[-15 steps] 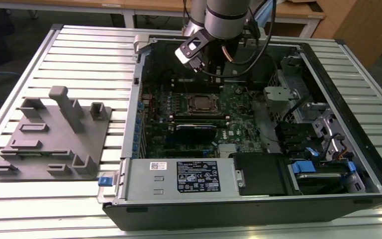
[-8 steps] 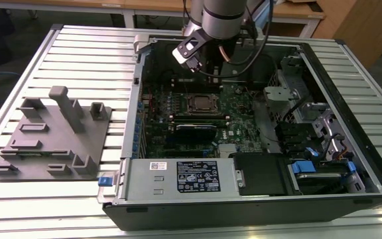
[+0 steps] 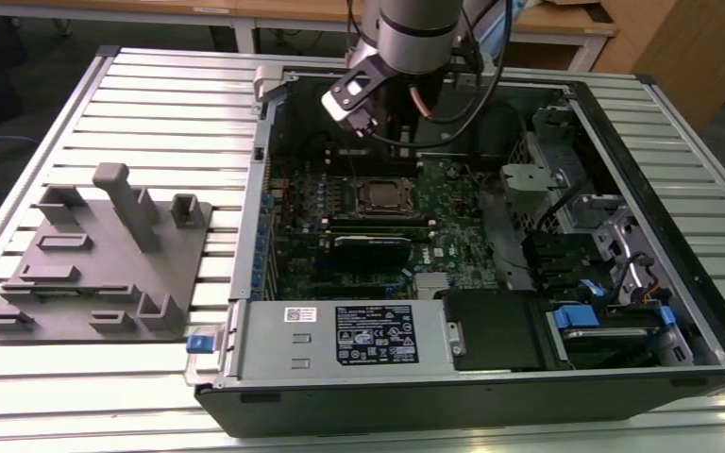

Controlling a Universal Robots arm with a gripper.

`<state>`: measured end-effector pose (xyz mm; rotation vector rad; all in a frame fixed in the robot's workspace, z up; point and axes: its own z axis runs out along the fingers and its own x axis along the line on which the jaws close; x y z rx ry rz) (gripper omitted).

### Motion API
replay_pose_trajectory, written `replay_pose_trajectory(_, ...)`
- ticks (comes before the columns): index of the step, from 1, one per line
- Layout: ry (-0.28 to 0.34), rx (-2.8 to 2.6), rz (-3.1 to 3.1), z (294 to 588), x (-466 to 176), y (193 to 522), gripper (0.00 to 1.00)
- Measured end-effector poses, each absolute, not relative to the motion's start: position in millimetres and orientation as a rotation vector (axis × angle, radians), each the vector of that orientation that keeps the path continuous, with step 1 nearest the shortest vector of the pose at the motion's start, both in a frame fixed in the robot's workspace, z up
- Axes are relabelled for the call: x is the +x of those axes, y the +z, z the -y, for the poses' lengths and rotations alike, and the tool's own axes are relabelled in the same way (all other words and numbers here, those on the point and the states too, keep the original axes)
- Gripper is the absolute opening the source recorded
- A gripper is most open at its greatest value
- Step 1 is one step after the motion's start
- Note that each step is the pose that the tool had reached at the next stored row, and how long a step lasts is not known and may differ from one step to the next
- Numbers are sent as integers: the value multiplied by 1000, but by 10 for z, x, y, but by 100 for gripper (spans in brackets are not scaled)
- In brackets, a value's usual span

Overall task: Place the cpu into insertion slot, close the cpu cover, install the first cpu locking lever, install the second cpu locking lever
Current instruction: 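Close the cpu cover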

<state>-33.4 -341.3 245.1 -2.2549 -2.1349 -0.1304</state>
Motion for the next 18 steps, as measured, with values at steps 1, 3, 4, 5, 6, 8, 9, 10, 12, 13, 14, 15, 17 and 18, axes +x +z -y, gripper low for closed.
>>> replay_pose_trajectory(1,-131,-2255,2135,3413,-342,2451,10)
replay_pose_trajectory(3,-131,-2255,2135,3413,-357,2451,10)
replay_pose_trajectory(4,-131,-2255,2135,3413,-364,2451,10)
replay_pose_trajectory(5,-132,-2255,2136,3413,-372,2450,10)
replay_pose_trajectory(6,-132,-2256,2136,3413,-379,2450,10)
replay_pose_trajectory(8,-133,-2256,2136,3413,-395,2450,10)
replay_pose_trajectory(9,-133,-2256,2136,3413,-402,2450,10)
replay_pose_trajectory(10,-134,-2256,2136,3413,-410,2450,10)
replay_pose_trajectory(12,-134,-2256,2137,3413,-425,2450,10)
replay_pose_trajectory(13,-135,-2256,2137,3413,-433,2450,10)
replay_pose_trajectory(14,-135,-2257,2137,3413,-441,2450,10)
replay_pose_trajectory(15,-135,-2257,2137,3413,-449,2450,10)
replay_pose_trajectory(17,-136,-2257,2137,3413,-464,2449,10)
replay_pose_trajectory(18,-136,-2257,2138,3413,-471,2450,10)
